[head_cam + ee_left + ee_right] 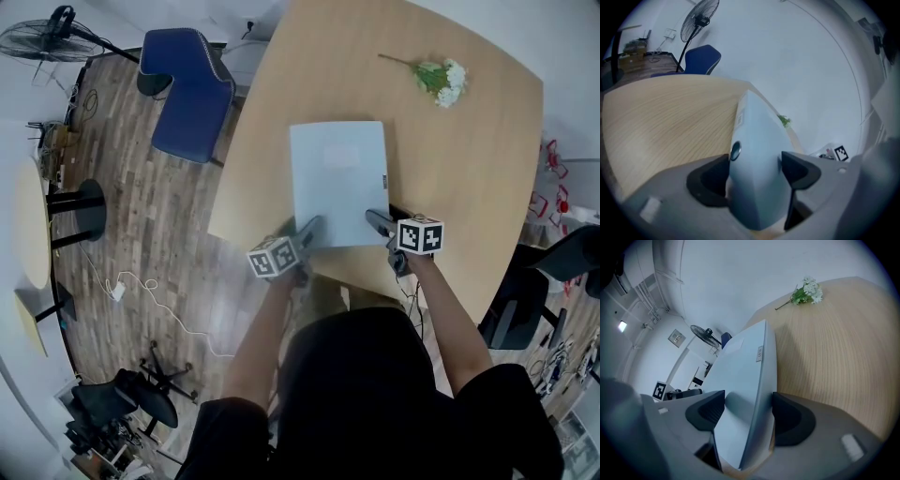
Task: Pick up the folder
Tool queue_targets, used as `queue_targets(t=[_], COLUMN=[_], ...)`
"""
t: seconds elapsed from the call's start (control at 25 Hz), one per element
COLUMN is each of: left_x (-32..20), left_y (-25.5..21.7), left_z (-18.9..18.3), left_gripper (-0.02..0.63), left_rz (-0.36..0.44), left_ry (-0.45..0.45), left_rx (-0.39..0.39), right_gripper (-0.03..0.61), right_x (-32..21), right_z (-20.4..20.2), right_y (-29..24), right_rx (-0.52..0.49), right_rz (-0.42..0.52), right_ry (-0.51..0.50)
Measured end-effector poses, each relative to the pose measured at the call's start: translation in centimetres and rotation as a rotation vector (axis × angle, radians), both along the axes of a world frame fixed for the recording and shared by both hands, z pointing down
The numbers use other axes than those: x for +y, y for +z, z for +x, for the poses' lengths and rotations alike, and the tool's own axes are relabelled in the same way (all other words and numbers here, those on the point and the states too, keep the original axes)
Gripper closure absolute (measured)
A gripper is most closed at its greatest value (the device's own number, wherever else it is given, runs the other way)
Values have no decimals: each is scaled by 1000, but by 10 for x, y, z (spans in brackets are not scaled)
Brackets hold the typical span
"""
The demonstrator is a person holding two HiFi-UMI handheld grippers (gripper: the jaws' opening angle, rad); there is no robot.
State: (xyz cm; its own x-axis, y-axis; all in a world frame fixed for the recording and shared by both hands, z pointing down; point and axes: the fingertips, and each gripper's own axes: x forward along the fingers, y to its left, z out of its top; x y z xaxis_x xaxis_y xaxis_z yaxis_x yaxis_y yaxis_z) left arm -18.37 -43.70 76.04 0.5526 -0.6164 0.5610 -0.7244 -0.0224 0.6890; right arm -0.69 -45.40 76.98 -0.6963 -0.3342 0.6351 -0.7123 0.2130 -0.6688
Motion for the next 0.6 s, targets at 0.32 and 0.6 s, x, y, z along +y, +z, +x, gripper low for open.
queue_targets(t=[0.32,0.6], left_x=[17,27], left_y=[-43,-112], left_z=[-8,-21], left_gripper=[261,261], left_rz=[143,304], left_ry=[16,13], left_rx=[-53,-119], right_gripper=[261,261], right_x=[24,34], right_z=[-8,-22], right_y=[-37,-97], right_rx=[4,-19], right_rz=[104,246], right_ry=[-29,-24])
